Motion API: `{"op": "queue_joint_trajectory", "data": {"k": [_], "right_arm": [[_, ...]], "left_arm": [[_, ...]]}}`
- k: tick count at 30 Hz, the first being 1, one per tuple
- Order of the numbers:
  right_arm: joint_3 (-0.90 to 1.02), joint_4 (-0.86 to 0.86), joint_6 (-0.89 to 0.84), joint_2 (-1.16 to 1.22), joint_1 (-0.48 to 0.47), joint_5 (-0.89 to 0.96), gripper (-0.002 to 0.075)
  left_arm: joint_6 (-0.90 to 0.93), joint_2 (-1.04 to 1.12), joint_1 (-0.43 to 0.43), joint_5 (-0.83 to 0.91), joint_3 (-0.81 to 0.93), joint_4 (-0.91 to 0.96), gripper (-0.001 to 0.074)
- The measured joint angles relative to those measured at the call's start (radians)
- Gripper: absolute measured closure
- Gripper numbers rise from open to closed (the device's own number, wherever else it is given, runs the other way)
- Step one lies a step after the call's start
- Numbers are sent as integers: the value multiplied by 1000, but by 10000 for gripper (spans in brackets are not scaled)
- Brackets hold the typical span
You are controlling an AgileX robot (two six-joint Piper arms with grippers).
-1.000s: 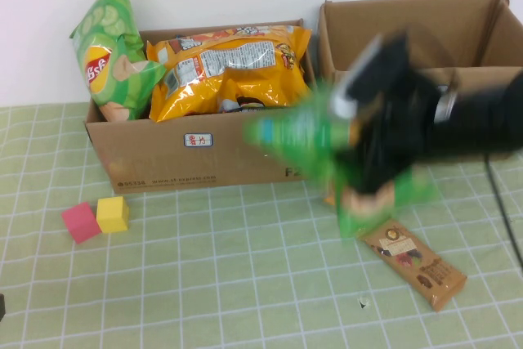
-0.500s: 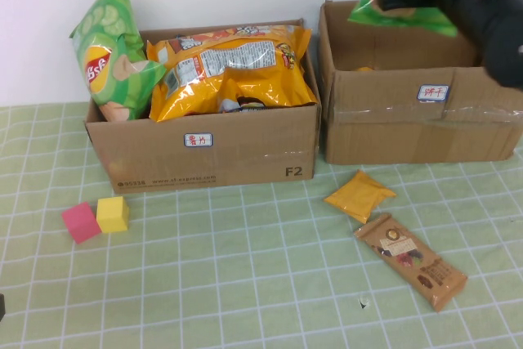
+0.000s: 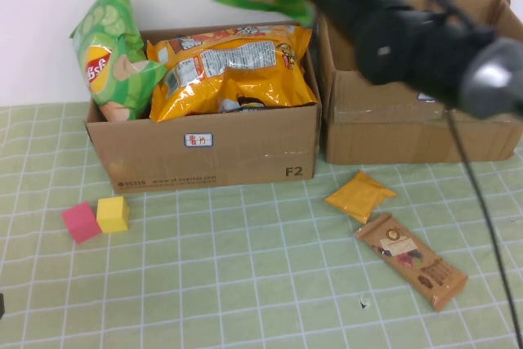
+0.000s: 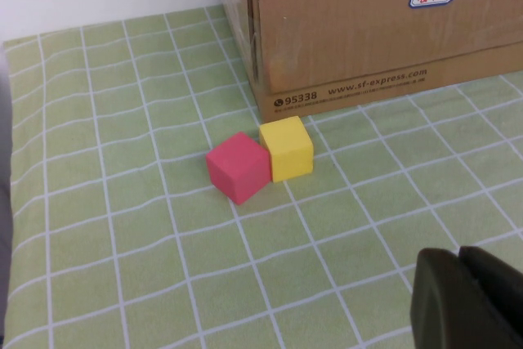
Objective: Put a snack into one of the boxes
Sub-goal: Place the potato chip in the potato chip box, then pick up the biscuit
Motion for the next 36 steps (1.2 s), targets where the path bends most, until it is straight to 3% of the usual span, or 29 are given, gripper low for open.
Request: {"op": "queue_joint_trajectory", "data": {"k": [9,15,22,29,33,36], "right_arm": [[-225,2,15,202,61,169,460],[-303,180,18,250,61,328,195],[-305,217,-21,226,61,382,127],[-305,205,-57,63,61,587,147],[-311,70,-65,-78,61,843,275],[-312,-163,0,-173,63,997,398]], "left_arm": [[0,0,0,0,0,0,736],[0,0,0,0,0,0,736],[0,0,0,0,0,0,736],[0,0,0,0,0,0,736],[0,0,0,0,0,0,736],[0,0,0,0,0,0,736]]}}
